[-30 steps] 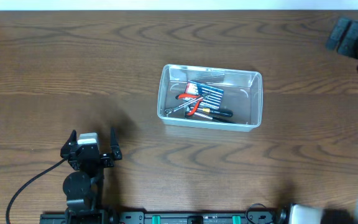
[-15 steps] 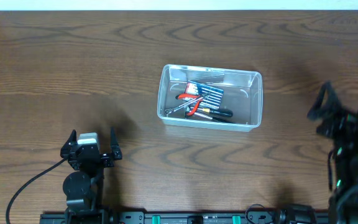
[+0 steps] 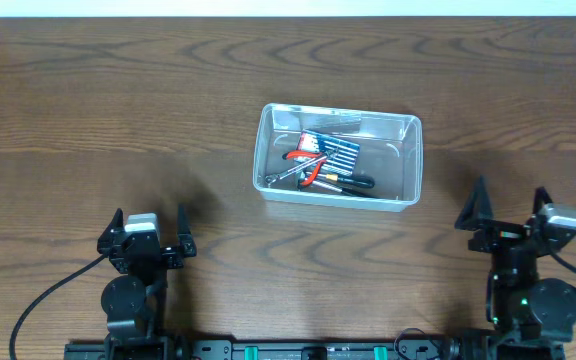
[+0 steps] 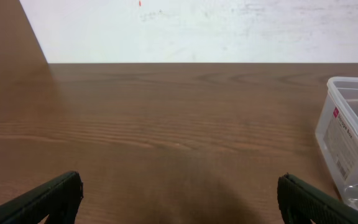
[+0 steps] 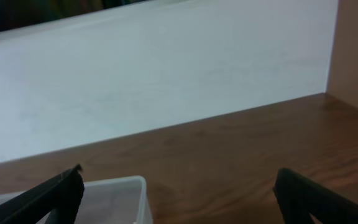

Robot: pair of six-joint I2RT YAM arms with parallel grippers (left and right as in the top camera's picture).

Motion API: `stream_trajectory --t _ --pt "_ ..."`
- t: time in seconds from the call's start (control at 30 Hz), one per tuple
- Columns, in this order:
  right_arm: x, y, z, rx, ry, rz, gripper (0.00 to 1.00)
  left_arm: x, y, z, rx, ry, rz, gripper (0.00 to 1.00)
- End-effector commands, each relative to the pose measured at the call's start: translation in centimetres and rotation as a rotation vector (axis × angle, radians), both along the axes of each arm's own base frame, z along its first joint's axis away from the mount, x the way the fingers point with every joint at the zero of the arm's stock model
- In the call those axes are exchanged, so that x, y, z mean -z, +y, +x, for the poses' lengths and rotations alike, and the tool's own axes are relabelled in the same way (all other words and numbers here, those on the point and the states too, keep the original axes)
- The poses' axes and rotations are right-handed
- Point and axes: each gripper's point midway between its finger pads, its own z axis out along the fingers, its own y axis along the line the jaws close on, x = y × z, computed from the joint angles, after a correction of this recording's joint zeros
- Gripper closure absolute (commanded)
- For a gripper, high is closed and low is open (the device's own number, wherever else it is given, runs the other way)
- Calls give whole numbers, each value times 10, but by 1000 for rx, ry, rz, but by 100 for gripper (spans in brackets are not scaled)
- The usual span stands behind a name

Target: Pack container

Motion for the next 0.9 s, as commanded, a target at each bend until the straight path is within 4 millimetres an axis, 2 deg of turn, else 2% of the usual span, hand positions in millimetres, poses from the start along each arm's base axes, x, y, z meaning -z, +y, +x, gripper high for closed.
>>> stream_trajectory --t 0.0,0.23,0.67,0.87 --pt "15 6 2 -28 -3 -42 1 15 2 0 -8 35 9 2" --pt "47 11 2 -47 -2 -42 1 15 2 0 -8 34 9 2" --pt "62 15 0 -61 12 -79 1 15 2 0 -8 35 9 2" --pt "98 15 1 -70 125 -85 1 15 2 0 -8 34 9 2"
